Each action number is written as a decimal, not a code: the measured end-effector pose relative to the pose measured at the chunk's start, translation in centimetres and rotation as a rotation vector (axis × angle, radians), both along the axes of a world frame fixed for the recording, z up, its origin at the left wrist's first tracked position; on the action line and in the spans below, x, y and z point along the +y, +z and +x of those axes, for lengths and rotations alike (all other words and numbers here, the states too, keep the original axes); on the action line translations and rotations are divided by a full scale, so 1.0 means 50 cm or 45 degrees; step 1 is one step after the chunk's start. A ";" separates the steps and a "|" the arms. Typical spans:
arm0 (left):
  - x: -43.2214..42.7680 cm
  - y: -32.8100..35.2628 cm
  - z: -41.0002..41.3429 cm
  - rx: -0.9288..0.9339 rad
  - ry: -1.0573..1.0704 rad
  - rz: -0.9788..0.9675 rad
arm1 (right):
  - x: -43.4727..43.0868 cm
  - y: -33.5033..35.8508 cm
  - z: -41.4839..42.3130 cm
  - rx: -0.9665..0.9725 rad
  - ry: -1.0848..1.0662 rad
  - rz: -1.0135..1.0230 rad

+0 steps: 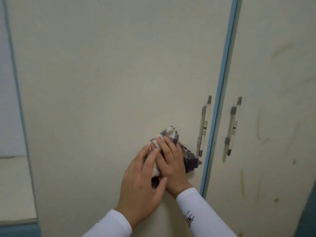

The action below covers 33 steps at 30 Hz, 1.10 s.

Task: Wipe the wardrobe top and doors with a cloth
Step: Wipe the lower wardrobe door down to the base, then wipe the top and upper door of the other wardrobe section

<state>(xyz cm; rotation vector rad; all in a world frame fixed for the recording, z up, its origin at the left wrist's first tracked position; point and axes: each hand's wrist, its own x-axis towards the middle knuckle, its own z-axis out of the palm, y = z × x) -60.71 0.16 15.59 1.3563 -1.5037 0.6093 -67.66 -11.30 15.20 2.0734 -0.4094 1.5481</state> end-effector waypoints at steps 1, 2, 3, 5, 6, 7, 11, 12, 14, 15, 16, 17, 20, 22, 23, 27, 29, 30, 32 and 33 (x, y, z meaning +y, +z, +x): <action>0.011 0.019 -0.003 0.137 -0.015 0.027 | 0.010 0.021 -0.005 -0.021 0.046 0.016; 0.020 0.035 -0.007 0.280 -0.041 0.050 | 0.022 0.040 -0.014 -0.057 0.095 0.052; 0.029 0.054 -0.016 0.402 -0.075 0.088 | 0.034 0.061 -0.024 -0.094 0.142 0.091; 0.037 0.083 -0.033 0.562 -0.185 0.155 | 0.057 0.096 -0.050 -0.184 0.172 0.153; 0.039 0.099 -0.045 0.595 -0.231 0.158 | 0.069 0.115 -0.064 -0.228 0.179 0.190; 0.041 0.112 -0.055 0.609 -0.274 0.152 | 0.081 0.127 -0.077 -0.280 0.196 0.252; 0.044 0.167 -0.098 0.758 -0.479 0.172 | 0.124 0.175 -0.128 -0.531 0.413 0.688; 0.042 0.180 -0.109 0.841 -0.555 0.193 | 0.133 0.185 -0.141 -0.546 0.468 0.761; 0.036 0.202 -0.129 1.034 -0.721 0.215 | 0.146 0.199 -0.165 -0.500 0.540 0.825; 0.033 0.211 -0.139 1.118 -0.789 0.217 | 0.151 0.206 -0.176 -0.463 0.562 0.846; 0.026 0.221 -0.153 1.192 -0.857 0.221 | 0.152 0.215 -0.192 -0.432 0.581 0.878; 0.020 0.229 -0.163 1.258 -0.918 0.222 | 0.154 0.224 -0.203 -0.403 0.610 0.924; 0.001 0.258 -0.186 1.342 -1.032 0.248 | 0.143 0.247 -0.243 -0.335 0.775 1.139; -0.012 0.277 -0.194 1.312 -1.044 0.263 | 0.125 0.256 -0.273 -0.346 0.880 1.155; -0.020 0.287 -0.197 1.284 -1.051 0.281 | 0.115 0.260 -0.287 -0.383 0.918 1.133; -0.038 0.337 -0.195 1.152 -1.018 0.295 | 0.068 0.273 -0.335 -0.588 0.825 1.035; -0.041 0.360 -0.189 1.038 -0.992 0.332 | 0.050 0.283 -0.361 -0.589 0.593 0.904; -0.046 0.370 -0.186 0.970 -0.990 0.385 | 0.041 0.289 -0.375 -0.598 0.469 0.801; -0.058 0.384 -0.176 0.826 -0.954 0.525 | 0.026 0.302 -0.402 -0.592 0.217 0.546; -0.060 0.389 -0.170 0.766 -0.926 0.599 | 0.022 0.307 -0.412 -0.572 0.111 0.424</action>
